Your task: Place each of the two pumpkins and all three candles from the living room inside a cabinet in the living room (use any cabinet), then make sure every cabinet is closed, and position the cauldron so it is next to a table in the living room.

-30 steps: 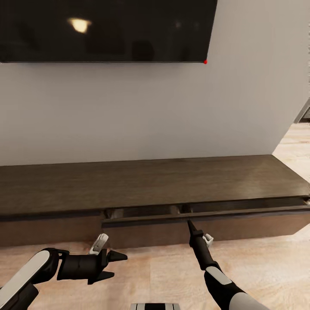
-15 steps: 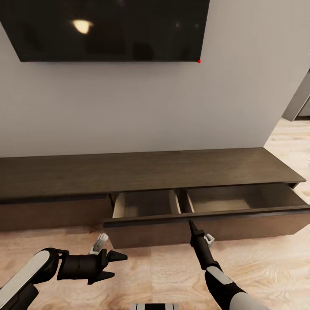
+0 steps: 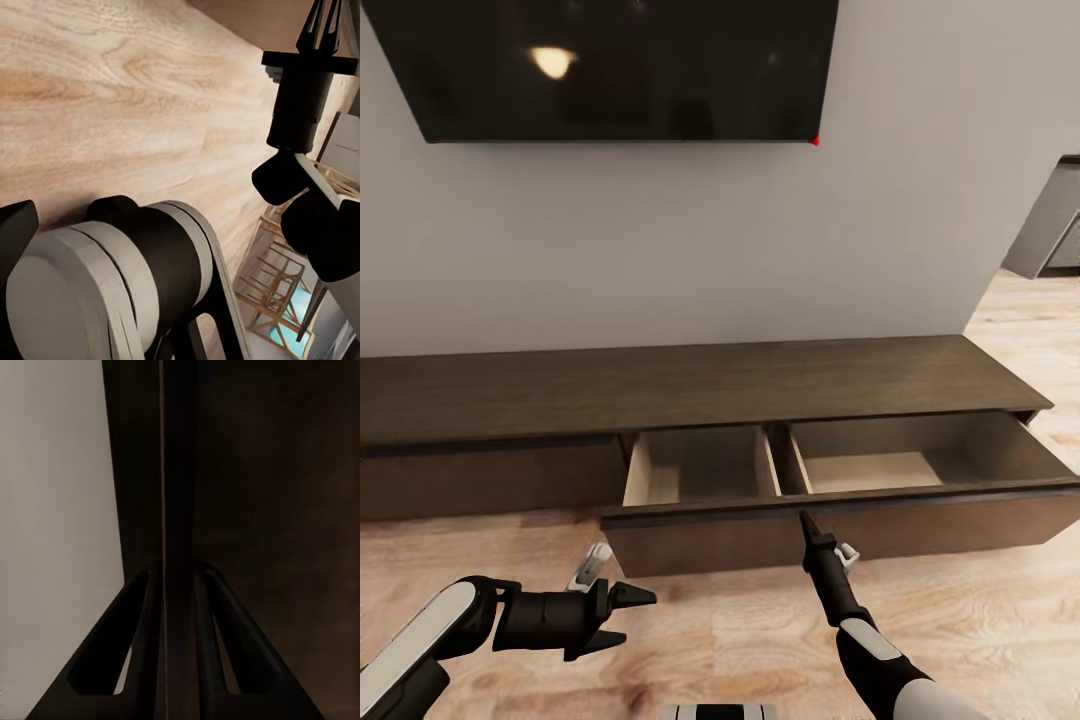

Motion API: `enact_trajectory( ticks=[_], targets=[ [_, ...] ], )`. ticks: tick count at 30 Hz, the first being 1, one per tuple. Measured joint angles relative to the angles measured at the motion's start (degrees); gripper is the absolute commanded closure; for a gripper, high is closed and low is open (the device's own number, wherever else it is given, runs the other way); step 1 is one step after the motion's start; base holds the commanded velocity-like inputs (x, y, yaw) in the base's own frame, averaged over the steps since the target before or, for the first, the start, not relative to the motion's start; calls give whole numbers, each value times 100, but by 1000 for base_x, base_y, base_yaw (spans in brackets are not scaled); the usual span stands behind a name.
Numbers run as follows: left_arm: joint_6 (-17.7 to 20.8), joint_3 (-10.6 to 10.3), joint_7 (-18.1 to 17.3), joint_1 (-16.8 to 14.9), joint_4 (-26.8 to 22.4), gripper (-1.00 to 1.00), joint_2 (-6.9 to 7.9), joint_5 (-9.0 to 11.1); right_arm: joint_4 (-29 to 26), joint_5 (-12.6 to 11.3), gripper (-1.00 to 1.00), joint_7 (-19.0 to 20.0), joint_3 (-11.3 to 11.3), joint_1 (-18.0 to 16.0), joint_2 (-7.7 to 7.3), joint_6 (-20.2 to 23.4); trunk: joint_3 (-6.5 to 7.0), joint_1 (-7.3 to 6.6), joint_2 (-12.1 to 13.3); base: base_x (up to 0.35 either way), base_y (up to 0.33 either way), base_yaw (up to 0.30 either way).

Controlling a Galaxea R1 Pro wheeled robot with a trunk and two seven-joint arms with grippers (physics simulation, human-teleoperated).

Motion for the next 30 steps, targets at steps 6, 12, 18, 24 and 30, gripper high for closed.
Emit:
enact_trajectory(
  ticks=[6,12,18,24,30],
  targets=[
    [0,-6,0,1,0,-100,-3,-1,0,-10,100,1,-9,0,-2,1,0,0,0,-124,0,0],
    [-5,-6,0,0,0,-100,-5,-1,0,-12,100,1,-13,0,-2,1,0,0,0,-66,0,0],
    [-7,-7,0,0,0,-100,-5,-1,1,-14,100,1,-14,0,-2,1,0,0,0,-52,0,0],
    [-2,-4,0,0,0,-100,-5,-1,0,-19,100,3,-11,1,-3,5,0,-1,0,-13,0,0],
    [-3,-9,0,0,0,-100,-5,-1,1,-23,100,2,-17,0,-2,4,0,1,0,-82,0,0]
  ],
)
